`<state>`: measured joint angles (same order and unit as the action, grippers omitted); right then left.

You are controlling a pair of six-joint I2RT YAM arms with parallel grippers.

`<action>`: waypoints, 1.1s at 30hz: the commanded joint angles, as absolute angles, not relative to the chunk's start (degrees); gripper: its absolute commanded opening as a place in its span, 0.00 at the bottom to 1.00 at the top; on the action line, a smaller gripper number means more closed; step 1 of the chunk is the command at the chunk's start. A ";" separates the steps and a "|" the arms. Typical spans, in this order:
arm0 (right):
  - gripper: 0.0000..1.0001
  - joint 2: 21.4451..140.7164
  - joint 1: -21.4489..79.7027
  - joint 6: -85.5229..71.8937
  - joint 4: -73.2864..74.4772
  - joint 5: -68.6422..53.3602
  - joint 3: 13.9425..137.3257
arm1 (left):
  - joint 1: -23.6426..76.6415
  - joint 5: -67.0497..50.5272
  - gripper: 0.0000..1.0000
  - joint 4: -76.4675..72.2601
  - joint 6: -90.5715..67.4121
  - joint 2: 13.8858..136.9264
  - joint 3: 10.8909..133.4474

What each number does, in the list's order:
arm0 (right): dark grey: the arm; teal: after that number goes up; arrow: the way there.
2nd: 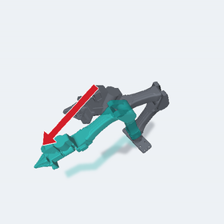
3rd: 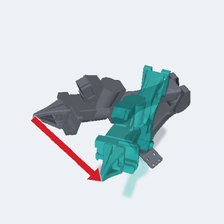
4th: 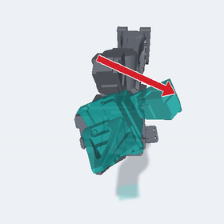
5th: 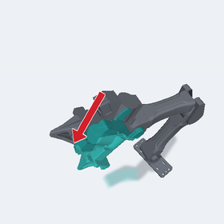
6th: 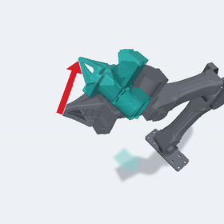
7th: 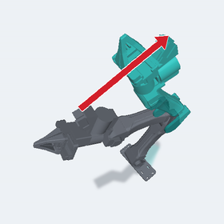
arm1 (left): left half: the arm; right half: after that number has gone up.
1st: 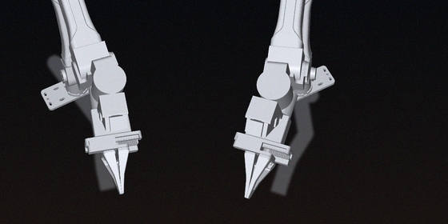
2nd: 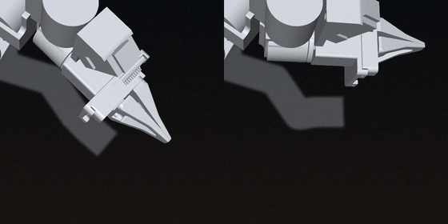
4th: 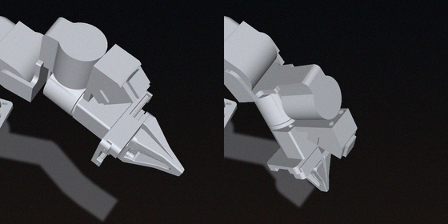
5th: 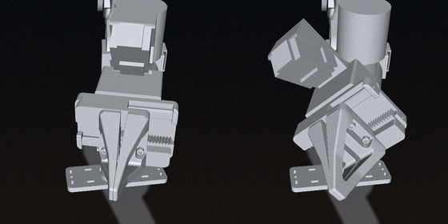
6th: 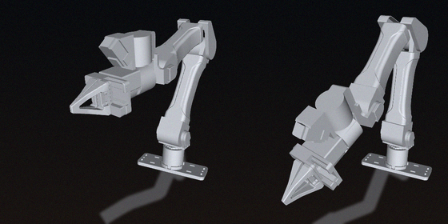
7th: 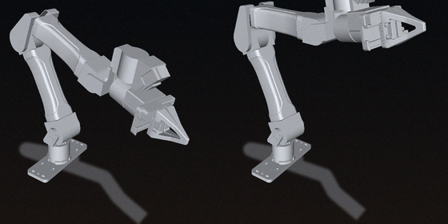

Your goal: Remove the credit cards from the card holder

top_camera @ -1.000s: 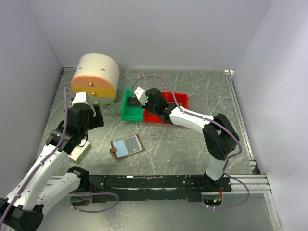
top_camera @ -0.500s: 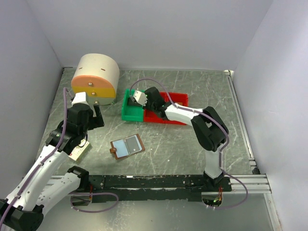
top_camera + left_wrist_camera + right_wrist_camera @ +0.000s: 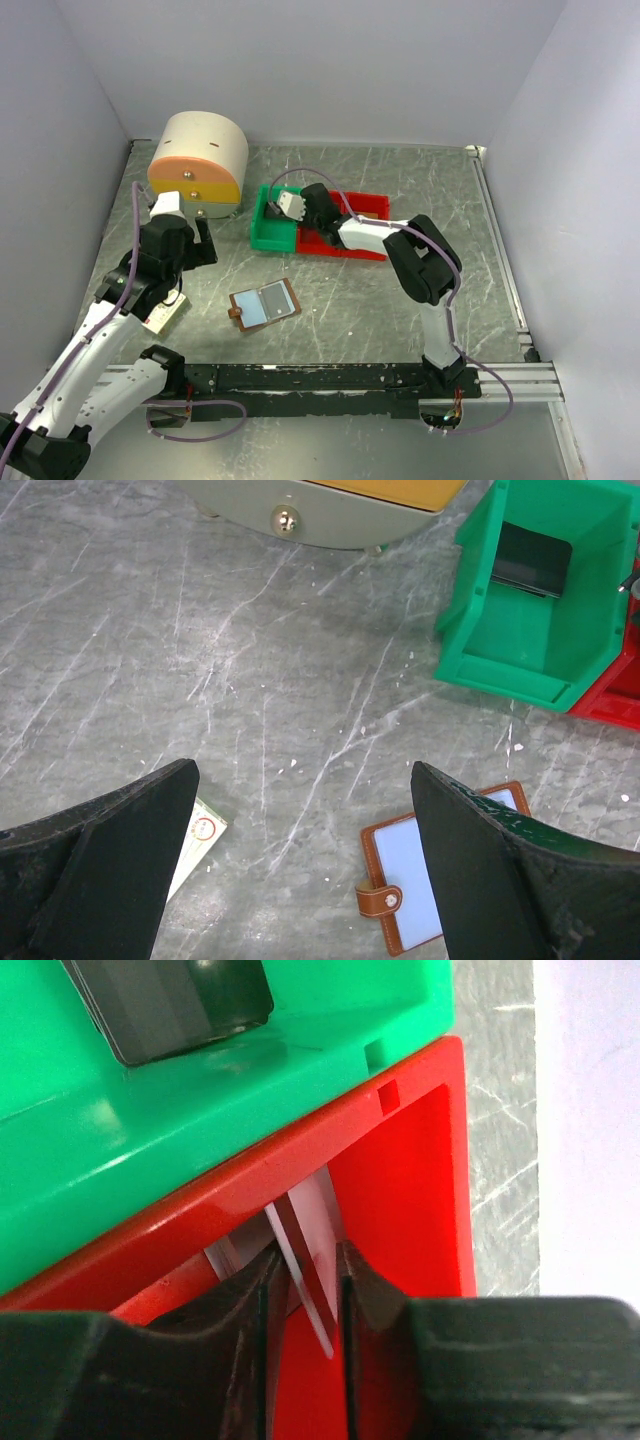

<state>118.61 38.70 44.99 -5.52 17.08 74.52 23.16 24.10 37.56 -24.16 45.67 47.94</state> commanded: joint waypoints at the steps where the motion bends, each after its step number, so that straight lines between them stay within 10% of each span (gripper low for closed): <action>1: 0.27 118.86 38.16 44.26 -2.40 13.83 75.50 | 22.61 22.81 1.00 37.28 -22.84 45.70 48.76; 21: 0.43 109.64 37.45 33.50 0.89 5.28 76.08 | 22.47 21.48 1.00 37.25 -22.93 46.37 48.82; 33: 0.67 93.23 36.01 -30.44 -14.81 -10.85 55.46 | 22.41 19.70 1.00 37.10 -22.79 48.83 48.78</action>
<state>92.44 37.06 0.45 -10.96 -0.10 61.84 22.92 21.34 37.56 -23.35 47.86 47.94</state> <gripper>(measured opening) 0.661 0.994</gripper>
